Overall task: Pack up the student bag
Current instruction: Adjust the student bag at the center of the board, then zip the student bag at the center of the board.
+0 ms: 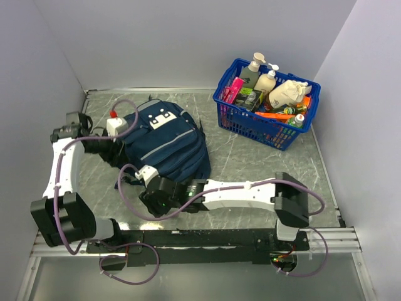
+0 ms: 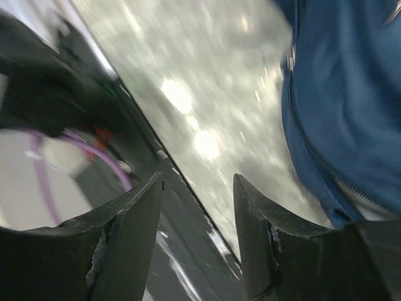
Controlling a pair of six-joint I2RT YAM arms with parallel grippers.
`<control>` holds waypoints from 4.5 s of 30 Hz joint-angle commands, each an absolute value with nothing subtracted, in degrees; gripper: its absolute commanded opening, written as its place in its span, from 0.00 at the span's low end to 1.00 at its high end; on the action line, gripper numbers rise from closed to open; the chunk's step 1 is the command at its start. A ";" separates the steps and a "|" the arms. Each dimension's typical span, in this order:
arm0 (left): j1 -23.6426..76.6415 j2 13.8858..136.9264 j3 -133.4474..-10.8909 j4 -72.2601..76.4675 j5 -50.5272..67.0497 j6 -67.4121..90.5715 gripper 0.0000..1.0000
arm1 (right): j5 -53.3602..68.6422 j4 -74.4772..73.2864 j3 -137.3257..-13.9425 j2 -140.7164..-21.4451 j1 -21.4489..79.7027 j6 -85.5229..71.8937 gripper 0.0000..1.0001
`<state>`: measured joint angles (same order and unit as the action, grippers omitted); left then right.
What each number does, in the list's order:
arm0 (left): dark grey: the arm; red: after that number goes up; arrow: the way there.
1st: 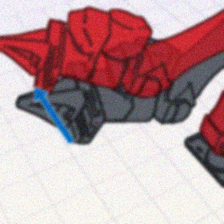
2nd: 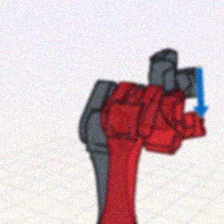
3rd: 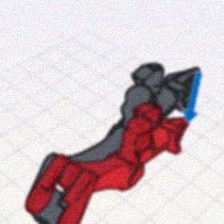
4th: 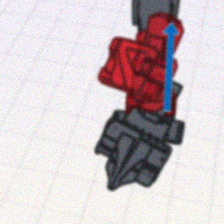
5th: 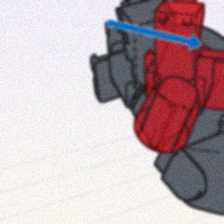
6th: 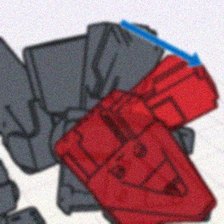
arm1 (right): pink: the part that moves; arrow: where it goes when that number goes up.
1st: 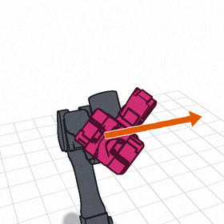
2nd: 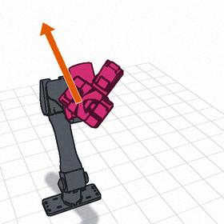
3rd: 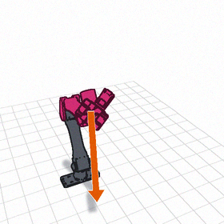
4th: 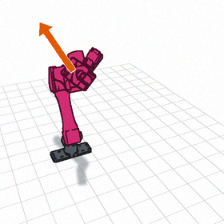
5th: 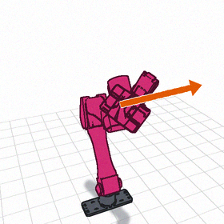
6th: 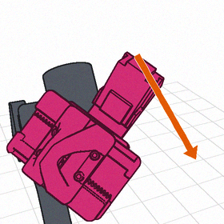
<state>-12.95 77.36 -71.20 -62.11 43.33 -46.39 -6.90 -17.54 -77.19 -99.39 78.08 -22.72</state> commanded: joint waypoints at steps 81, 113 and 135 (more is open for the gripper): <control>-3.44 73.75 -63.55 -53.91 63.46 -55.23 0.74 | -37.35 17.41 -44.66 -94.14 68.99 -26.89 0.00; 26.45 75.15 -51.59 -15.75 30.87 -35.43 0.58 | -13.36 20.30 -37.27 -84.64 64.07 -35.33 0.00; 29.35 69.52 -43.86 -25.58 25.40 -45.35 0.01 | -4.13 4.67 -38.41 -78.23 48.61 -32.70 0.00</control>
<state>29.65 70.35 -46.00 -19.03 27.57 -43.90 -1.91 11.99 -36.80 -80.95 51.86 -34.92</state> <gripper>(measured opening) 0.040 0.020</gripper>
